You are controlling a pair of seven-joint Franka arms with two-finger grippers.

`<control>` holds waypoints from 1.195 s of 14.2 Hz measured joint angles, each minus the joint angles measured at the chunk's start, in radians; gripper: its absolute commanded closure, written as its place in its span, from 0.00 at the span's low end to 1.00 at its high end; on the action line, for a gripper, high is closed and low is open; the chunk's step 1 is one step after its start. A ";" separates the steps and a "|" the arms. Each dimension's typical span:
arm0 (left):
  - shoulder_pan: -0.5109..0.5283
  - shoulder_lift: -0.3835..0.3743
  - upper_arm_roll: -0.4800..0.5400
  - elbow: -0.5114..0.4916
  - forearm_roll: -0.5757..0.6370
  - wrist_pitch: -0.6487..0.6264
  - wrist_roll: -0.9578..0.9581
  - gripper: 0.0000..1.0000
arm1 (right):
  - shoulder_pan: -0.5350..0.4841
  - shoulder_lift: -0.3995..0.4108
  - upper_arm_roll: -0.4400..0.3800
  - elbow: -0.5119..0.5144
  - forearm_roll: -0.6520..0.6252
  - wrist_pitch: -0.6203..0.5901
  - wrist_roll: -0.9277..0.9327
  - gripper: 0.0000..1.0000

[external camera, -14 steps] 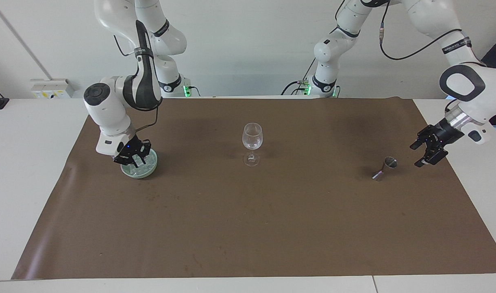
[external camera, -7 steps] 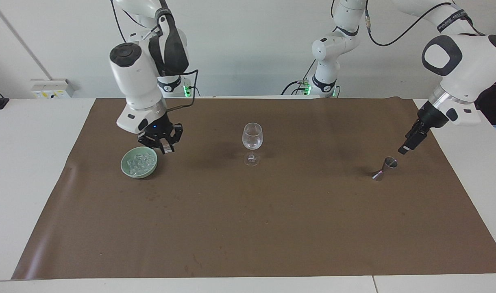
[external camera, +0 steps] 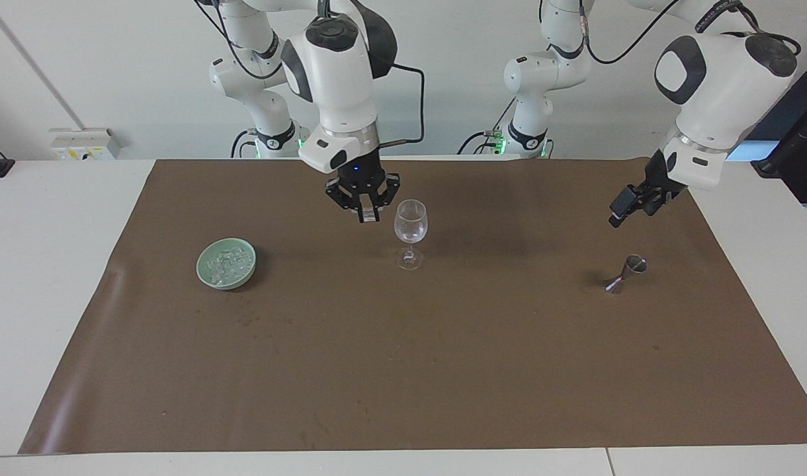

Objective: Pour wine and add ice with both arms

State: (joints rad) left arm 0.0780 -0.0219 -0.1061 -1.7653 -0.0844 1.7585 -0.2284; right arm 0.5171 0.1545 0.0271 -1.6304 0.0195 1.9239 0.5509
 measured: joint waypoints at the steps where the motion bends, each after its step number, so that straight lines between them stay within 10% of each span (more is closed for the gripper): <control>1: -0.021 -0.004 0.017 0.023 0.003 -0.040 0.031 0.00 | 0.016 0.005 0.000 0.000 0.000 0.010 0.032 1.00; 12: -0.075 -0.004 0.060 0.148 0.028 -0.286 0.213 0.00 | 0.130 0.008 0.001 -0.108 0.000 0.121 0.188 0.98; 17: -0.079 -0.004 0.060 0.144 0.034 -0.290 0.239 0.00 | 0.130 -0.003 0.000 -0.137 0.000 0.122 0.188 0.65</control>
State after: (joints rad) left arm -0.0011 -0.0263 -0.0463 -1.6217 -0.0503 1.4690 0.0109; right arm 0.6476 0.1510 0.0272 -1.7671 0.0197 2.0463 0.7389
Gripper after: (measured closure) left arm 0.000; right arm 0.731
